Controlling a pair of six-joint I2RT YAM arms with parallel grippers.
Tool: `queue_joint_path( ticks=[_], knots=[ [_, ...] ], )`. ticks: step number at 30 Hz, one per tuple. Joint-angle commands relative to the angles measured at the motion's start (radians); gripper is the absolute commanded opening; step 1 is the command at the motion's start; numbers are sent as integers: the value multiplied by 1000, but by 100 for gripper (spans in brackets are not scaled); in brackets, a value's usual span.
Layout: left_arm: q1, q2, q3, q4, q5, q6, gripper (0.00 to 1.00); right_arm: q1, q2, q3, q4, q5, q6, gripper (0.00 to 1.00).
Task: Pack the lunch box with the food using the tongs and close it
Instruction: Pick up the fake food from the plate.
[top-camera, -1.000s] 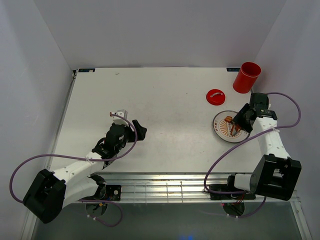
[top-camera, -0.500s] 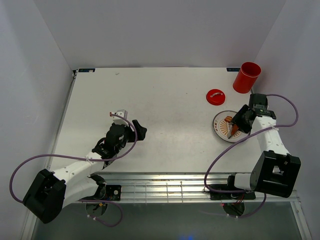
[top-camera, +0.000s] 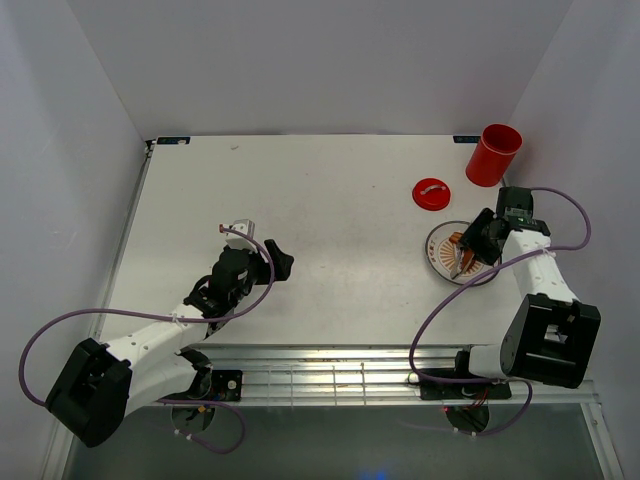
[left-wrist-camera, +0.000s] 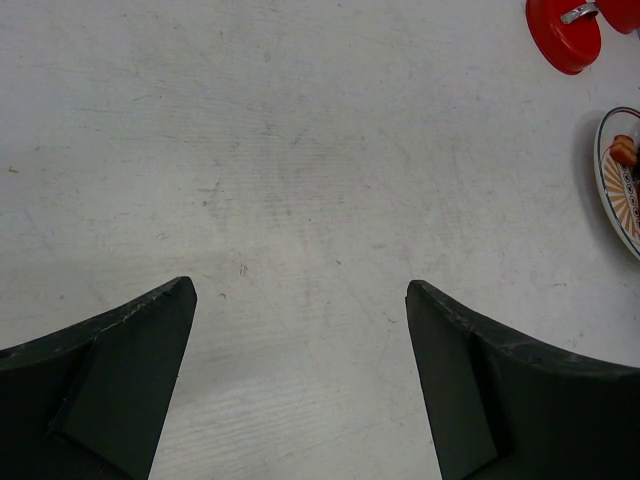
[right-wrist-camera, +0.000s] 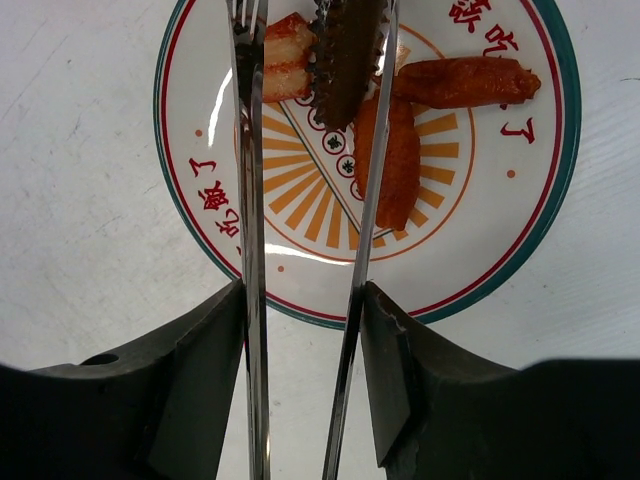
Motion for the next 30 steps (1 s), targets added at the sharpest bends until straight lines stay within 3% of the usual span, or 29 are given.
queue_joint_path(
  ticks=[1,30],
  knots=[
    [-4,-19,20,6,-10,5,96,-6,-7,24,-1,8,-24,54],
    [-4,-25,19,3,-13,5,96,-30,-35,55,-82,-41,-42,50]
  ],
)
